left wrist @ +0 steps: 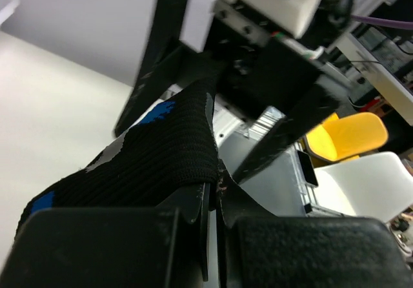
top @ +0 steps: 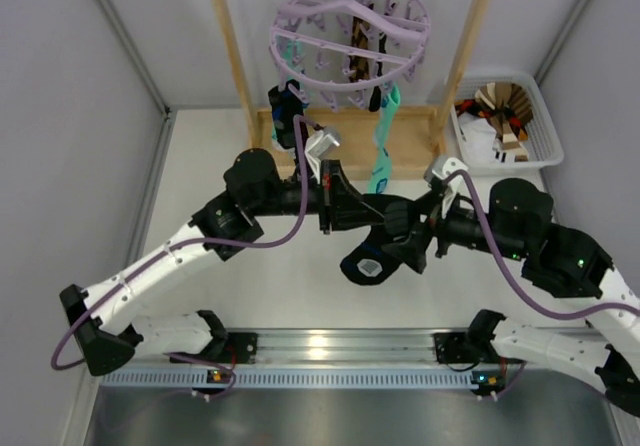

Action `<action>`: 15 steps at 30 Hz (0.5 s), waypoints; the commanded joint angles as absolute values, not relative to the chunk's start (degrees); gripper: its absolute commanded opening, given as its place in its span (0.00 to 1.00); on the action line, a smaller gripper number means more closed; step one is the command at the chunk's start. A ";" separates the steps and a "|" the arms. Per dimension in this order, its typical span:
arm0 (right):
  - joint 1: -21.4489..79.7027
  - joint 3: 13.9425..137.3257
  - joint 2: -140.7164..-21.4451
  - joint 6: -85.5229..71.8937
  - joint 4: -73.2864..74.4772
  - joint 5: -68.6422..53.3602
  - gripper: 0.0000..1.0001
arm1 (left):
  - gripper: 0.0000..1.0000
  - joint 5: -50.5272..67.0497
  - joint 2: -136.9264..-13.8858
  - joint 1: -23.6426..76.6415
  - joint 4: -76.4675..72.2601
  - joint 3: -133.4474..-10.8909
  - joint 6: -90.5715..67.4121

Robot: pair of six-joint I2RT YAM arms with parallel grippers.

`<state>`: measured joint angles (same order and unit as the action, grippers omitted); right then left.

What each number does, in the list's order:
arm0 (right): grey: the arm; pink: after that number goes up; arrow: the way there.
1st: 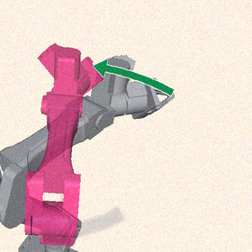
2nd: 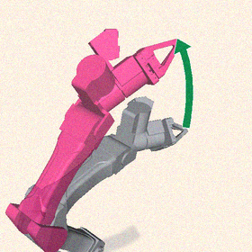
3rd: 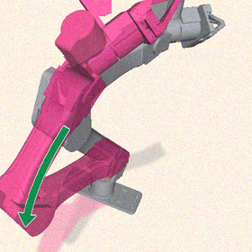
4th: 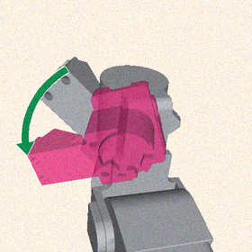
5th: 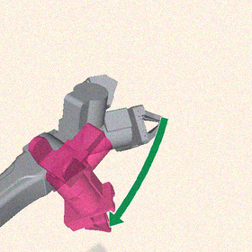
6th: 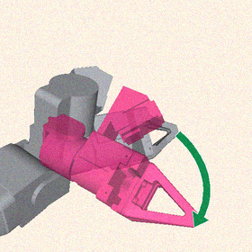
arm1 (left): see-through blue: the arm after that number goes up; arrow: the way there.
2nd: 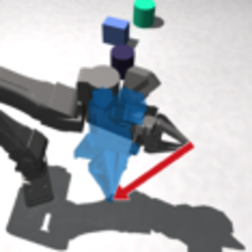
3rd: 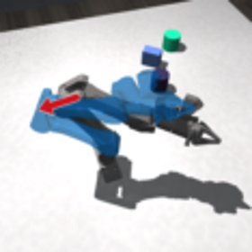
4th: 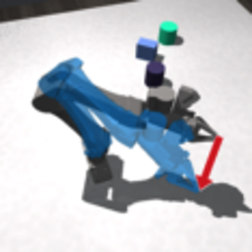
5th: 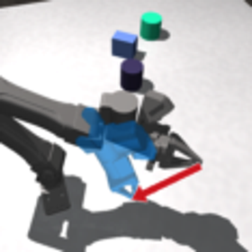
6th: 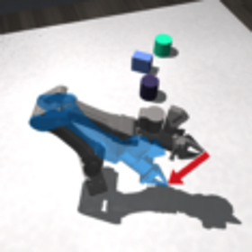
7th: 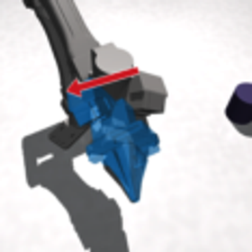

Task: Remove the socks clipped to the hanger

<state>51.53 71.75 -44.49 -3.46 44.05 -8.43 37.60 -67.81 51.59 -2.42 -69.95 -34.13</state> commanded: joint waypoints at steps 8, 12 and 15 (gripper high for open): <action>51.77 70.66 -47.20 -0.53 32.52 -21.63 0.10 | 0.00 42.10 -63.63 51.33 -2.99 -68.29 -35.33; 51.59 70.49 -46.76 -0.88 33.05 -14.87 0.00 | 0.01 36.93 -63.02 48.35 1.91 -68.64 -33.67; 51.24 71.28 -47.37 -2.72 36.02 -2.41 0.00 | 0.92 25.93 -61.79 46.23 8.07 -69.43 -31.21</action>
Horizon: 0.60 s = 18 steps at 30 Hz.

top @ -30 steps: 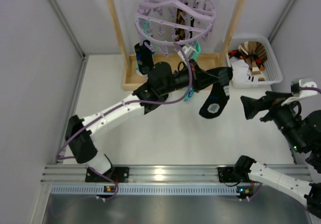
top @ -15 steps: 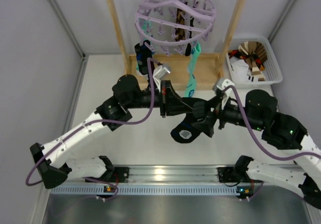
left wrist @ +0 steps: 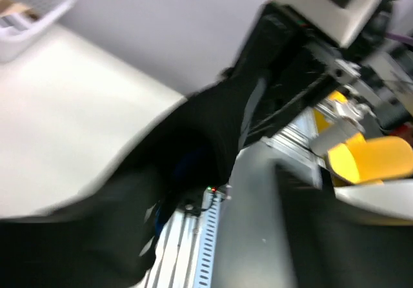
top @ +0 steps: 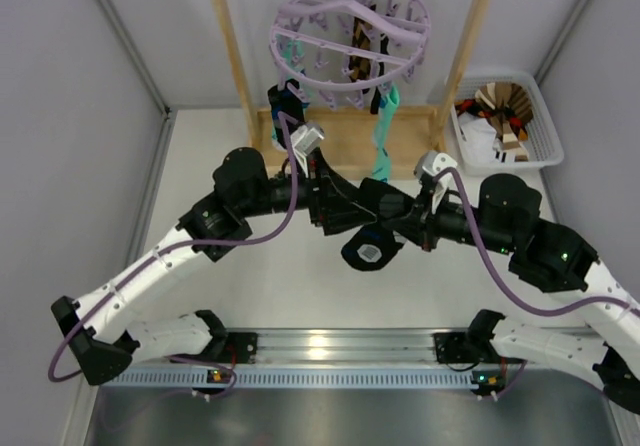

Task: Remove the socks clipped to the hanger

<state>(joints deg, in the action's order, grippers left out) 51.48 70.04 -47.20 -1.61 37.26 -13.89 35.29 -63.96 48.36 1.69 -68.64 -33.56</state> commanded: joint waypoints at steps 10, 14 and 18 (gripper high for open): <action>24.33 72.15 -52.80 -5.89 42.36 20.91 0.00 | 0.99 2.82 -57.22 45.79 27.67 -69.09 -25.85; 13.03 75.84 -60.45 -9.04 38.42 22.07 0.00 | 0.99 2.99 -53.10 45.79 30.41 -65.75 -24.88; 6.25 79.09 -68.19 -9.67 26.49 22.50 0.00 | 0.98 1.32 -50.63 45.79 34.36 -64.34 -23.38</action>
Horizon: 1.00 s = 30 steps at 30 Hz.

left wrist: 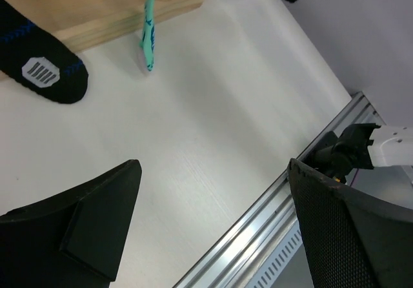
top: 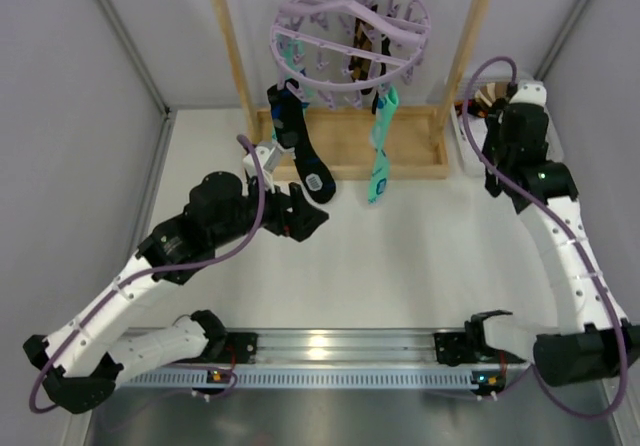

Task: Remove the socks clipped to the hanger

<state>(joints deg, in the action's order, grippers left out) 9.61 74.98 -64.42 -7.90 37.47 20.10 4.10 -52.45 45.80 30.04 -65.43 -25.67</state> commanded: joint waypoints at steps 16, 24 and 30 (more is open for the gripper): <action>-7.46 111.70 -113.64 -5.18 23.19 10.37 0.67 | 0.99 -2.72 -35.78 45.79 35.51 -52.91 -19.24; -9.32 107.88 -103.14 -12.47 29.89 8.80 0.99 | 0.98 -10.44 -35.15 45.88 35.25 -53.43 -24.16; -7.84 72.95 -81.34 -27.58 -5.49 -29.32 0.99 | 0.99 -20.11 -37.87 45.79 34.63 -56.33 -32.16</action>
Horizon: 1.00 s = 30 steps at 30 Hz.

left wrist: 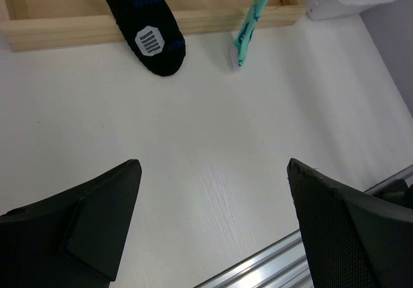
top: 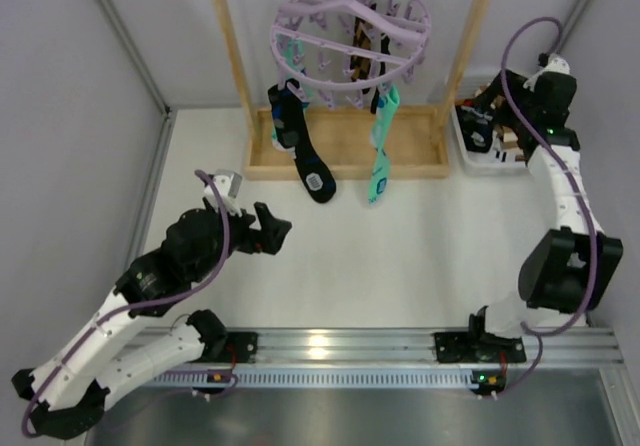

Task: Remove the socks clipped to the hanger

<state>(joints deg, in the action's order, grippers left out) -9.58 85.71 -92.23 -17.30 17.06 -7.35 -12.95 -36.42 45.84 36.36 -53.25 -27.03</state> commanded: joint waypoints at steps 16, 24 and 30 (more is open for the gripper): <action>24.79 46.41 -78.39 -11.26 -27.14 2.37 0.93 | 0.99 -28.12 -65.02 48.15 30.67 -78.12 -32.87; 26.45 46.23 -89.64 -10.46 -37.43 2.72 0.83 | 0.99 -37.18 -77.76 56.77 30.76 -95.95 -28.22; 26.72 44.65 -94.92 -11.07 -49.37 1.06 0.79 | 0.99 -35.42 -86.30 57.04 30.76 -105.19 -26.46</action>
